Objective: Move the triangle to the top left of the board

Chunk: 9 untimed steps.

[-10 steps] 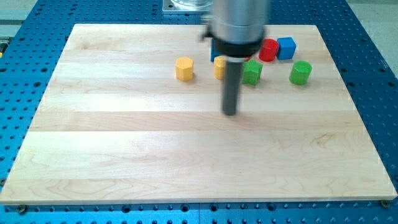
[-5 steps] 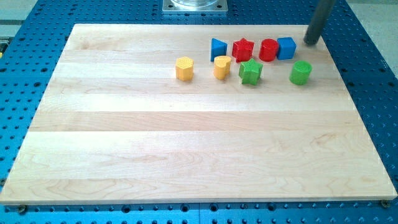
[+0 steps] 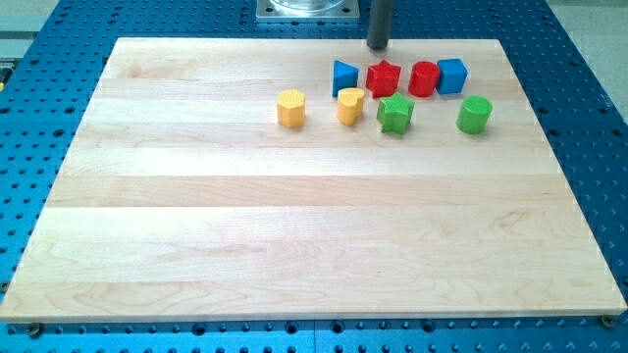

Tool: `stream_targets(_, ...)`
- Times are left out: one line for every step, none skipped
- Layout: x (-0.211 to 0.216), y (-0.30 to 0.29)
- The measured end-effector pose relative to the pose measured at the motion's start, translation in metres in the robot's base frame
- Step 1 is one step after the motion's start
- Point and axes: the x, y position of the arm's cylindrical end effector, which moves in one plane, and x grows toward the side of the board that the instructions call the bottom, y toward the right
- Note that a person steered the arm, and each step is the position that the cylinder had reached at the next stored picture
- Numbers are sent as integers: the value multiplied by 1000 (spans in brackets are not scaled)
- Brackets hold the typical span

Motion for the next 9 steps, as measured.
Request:
stream_targets(7, 0)
stream_targets(18, -1)
stream_targets(51, -30)
stream_targets(104, -49)
stream_targets(117, -51)
stream_targets(154, -52)
stream_targets(162, -85)
stream_targets(162, -115)
stream_targets(152, -148)
